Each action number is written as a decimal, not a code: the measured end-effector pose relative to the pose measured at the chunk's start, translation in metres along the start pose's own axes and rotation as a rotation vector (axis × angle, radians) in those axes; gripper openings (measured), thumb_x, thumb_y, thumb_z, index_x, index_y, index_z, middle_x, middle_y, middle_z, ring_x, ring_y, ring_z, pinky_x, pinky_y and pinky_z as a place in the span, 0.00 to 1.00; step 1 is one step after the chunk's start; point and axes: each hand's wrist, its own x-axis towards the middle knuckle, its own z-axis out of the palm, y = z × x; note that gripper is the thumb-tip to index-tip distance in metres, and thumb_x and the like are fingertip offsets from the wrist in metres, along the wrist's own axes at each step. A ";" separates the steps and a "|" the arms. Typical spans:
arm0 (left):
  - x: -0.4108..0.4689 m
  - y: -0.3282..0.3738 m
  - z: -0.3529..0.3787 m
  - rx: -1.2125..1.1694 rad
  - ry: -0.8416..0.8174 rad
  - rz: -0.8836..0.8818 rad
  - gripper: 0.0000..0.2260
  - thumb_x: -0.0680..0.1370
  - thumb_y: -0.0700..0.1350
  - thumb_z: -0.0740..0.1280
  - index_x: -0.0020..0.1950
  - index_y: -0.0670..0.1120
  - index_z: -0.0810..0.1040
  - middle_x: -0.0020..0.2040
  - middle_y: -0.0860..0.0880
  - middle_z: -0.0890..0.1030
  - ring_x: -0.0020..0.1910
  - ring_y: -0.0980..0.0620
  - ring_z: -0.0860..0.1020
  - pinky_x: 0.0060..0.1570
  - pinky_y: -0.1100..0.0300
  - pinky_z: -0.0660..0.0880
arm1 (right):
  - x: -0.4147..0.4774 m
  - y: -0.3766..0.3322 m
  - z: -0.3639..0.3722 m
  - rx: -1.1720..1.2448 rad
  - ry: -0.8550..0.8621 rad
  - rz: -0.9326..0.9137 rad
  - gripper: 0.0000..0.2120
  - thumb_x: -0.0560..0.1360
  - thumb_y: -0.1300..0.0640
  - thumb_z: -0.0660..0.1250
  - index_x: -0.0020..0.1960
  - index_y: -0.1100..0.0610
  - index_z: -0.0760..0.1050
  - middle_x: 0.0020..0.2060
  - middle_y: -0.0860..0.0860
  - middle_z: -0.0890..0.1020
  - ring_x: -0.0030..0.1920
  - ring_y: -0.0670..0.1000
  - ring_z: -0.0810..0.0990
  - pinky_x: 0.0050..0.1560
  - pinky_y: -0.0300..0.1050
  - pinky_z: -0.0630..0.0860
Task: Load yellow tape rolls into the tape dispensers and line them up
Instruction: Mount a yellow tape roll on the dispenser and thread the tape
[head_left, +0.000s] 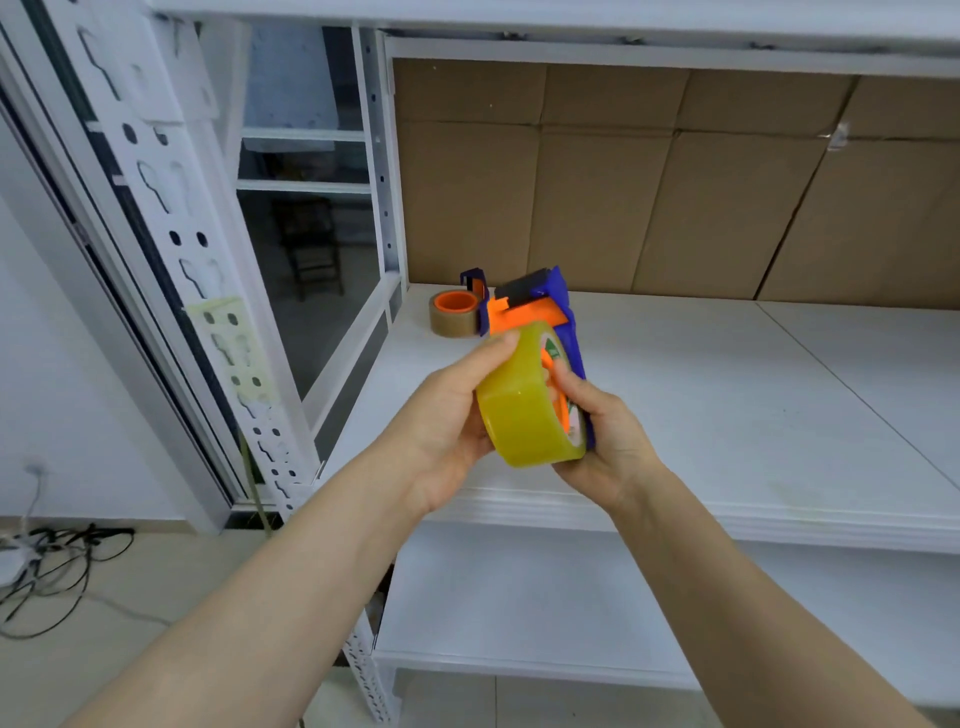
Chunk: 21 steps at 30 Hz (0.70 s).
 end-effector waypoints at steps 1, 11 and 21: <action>-0.001 -0.002 0.002 -0.024 -0.026 0.005 0.14 0.77 0.51 0.63 0.56 0.44 0.80 0.44 0.47 0.85 0.42 0.51 0.83 0.54 0.52 0.78 | 0.000 0.001 0.001 -0.040 -0.006 -0.017 0.07 0.75 0.55 0.64 0.50 0.54 0.79 0.40 0.52 0.85 0.40 0.50 0.84 0.39 0.44 0.82; -0.008 -0.016 -0.006 0.092 -0.184 0.231 0.13 0.75 0.39 0.65 0.59 0.44 0.78 0.50 0.46 0.84 0.50 0.51 0.82 0.55 0.54 0.78 | -0.019 -0.007 0.019 -0.480 0.365 -0.451 0.11 0.77 0.54 0.61 0.50 0.59 0.79 0.45 0.53 0.81 0.42 0.46 0.77 0.37 0.36 0.71; -0.005 -0.018 -0.010 0.076 -0.210 0.283 0.19 0.69 0.33 0.65 0.59 0.44 0.77 0.49 0.47 0.84 0.50 0.51 0.82 0.49 0.60 0.79 | -0.035 -0.004 0.040 -0.388 0.166 -0.367 0.14 0.70 0.52 0.68 0.53 0.57 0.76 0.49 0.58 0.81 0.50 0.56 0.78 0.54 0.61 0.76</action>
